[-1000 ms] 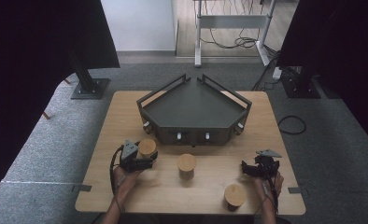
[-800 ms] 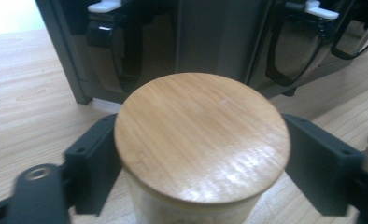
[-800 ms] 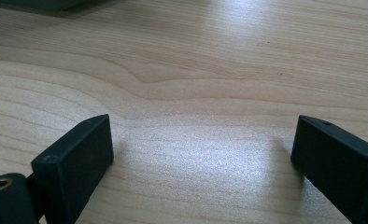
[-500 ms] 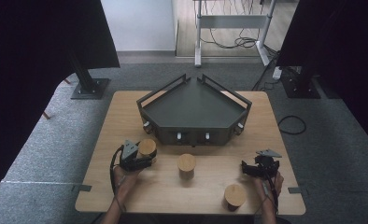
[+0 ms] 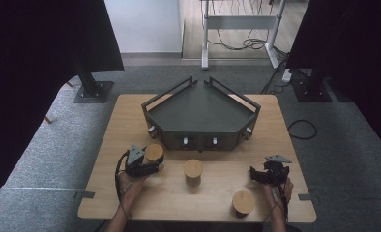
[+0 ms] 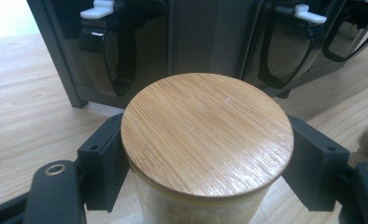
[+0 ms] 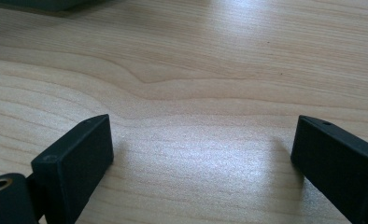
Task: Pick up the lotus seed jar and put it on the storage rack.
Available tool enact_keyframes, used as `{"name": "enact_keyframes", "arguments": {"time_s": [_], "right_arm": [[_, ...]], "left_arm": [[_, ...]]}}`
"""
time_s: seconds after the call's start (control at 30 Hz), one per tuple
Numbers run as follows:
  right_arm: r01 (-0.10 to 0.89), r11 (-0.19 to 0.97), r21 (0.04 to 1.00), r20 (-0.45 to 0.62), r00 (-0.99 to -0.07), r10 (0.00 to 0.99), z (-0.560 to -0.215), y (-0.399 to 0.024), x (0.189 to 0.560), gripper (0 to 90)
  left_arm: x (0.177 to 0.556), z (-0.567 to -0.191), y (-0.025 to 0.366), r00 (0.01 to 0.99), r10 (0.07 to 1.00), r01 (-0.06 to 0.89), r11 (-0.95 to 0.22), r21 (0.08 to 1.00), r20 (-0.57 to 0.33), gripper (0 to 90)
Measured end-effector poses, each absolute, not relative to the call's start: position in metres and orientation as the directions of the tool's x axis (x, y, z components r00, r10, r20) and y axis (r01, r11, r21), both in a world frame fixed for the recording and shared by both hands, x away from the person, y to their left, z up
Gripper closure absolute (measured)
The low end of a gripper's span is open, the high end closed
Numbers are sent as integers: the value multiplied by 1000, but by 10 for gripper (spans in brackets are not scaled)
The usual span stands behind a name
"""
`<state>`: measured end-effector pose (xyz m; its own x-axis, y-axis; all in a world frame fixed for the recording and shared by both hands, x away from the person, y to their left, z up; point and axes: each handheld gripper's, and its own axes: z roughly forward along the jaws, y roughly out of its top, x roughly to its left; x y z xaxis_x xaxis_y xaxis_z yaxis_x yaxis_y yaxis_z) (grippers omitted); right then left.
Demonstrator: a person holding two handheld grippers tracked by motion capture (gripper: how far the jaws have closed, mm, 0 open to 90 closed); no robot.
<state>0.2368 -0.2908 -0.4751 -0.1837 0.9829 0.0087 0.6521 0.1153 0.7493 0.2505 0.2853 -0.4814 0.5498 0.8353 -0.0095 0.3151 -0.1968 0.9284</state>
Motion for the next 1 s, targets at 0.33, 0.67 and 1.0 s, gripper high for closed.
{"name": "enact_keyframes", "arguments": {"time_s": [0.33, 0.67, 1.0], "right_arm": [[652, 115, 749, 9, -184, 983, -475, -291, 237, 51], [652, 116, 749, 9, -185, 983, -475, -291, 237, 51], [652, 116, 749, 9, -186, 983, -475, -291, 237, 51]], "left_arm": [[247, -467, 286, 559, 829, 290, -190, 938, -5, 238], [244, -449, 285, 567, 823, 276, -197, 941, 6, 238], [241, -436, 284, 571, 821, 260, -194, 946, 12, 239]]}}
